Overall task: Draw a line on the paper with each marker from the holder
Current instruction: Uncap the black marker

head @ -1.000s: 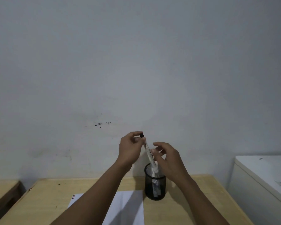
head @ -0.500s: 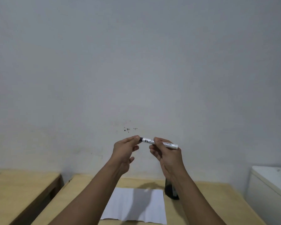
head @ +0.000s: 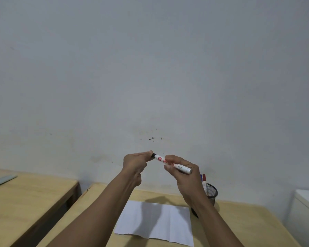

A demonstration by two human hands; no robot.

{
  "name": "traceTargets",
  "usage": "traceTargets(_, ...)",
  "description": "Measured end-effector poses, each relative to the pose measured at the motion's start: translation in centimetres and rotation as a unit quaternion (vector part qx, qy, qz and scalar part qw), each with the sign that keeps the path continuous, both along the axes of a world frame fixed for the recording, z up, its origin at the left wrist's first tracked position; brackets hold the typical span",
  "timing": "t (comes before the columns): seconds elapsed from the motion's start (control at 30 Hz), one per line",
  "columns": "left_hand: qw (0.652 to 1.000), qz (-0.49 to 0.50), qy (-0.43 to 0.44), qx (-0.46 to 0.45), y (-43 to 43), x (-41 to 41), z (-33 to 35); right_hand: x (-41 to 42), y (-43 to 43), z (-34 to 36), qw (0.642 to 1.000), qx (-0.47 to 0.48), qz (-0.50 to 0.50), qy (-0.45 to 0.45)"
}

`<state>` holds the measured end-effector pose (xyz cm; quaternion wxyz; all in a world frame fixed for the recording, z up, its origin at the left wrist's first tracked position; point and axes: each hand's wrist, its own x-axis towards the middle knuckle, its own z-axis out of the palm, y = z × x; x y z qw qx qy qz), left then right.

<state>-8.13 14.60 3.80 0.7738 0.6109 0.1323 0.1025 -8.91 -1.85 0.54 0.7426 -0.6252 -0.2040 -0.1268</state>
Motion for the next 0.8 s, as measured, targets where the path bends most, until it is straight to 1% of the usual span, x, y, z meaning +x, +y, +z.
traceTargets(0.07,1.0,0.02,-0.014,0.012,0.7,0.7,-0.6,0.5,0.1,-0.8,1.0,-0.017,0.001,0.0)
traceTargets(0.13,0.997,0.031,-0.046,0.048,2.0,1.5,-1.7,1.2,0.3,-1.8,1.0,-0.003,-0.007,0.013)
traceTargets(0.2,0.987,0.045,-0.082,0.128,3.5,2.5,-3.2,1.9,0.4,-2.7,0.999,0.034,-0.008,0.032)
traceTargets(0.23,0.975,0.057,-0.079,0.2,4.4,3.0,-4.2,2.3,0.5,-3.3,0.998,0.049,-0.01,0.04)
traceTargets(0.27,0.955,0.074,-0.063,0.281,5.2,3.4,-5.2,2.8,0.6,-3.9,0.997,0.056,-0.015,0.046)
traceTargets(0.33,0.901,0.095,-0.028,0.423,6.9,4.1,-7.5,3.7,1.1,-5.2,0.997,0.054,-0.021,0.058)
traceTargets(0.4,0.865,0.08,-0.013,0.496,8.6,4.5,-9.8,4.3,1.7,-6.4,0.995,0.065,-0.011,0.074)
traceTargets(0.47,0.848,0.054,0.008,0.528,10.1,5.2,-12.1,4.7,2.5,-7.4,0.993,0.069,0.0,0.092)
traceTargets(0.57,0.85,0.023,0.029,0.525,11.2,5.9,-14.4,5.4,3.5,-8.7,0.993,0.045,0.002,0.108)
traceTargets(0.7,0.845,0.022,0.03,0.533,11.8,6.6,-16.2,6.1,4.9,-10.0,0.99,0.039,0.011,0.137)
traceTargets(0.8,0.849,0.006,0.042,0.526,12.2,6.7,-16.9,6.6,5.6,-10.7,0.989,0.022,0.016,0.146)
